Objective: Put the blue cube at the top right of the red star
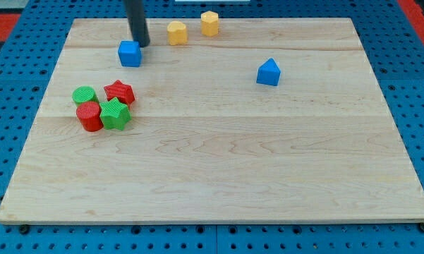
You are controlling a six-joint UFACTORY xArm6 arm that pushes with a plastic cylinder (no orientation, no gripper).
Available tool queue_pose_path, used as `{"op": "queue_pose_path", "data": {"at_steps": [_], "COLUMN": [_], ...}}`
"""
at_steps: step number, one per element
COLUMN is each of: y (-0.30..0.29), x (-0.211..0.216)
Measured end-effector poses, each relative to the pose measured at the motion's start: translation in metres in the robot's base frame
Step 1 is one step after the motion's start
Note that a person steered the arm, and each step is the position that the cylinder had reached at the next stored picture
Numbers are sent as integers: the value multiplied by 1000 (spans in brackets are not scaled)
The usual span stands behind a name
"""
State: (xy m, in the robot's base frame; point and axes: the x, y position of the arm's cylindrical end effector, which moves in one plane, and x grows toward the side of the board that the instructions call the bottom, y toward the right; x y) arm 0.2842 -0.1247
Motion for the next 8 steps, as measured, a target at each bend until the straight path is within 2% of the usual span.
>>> {"op": "queue_pose_path", "data": {"at_steps": [1,2,4,5,6,8], "y": [-11,-13,-100,-87,-46,20], "x": [34,-14,-13,9,11,75]}}
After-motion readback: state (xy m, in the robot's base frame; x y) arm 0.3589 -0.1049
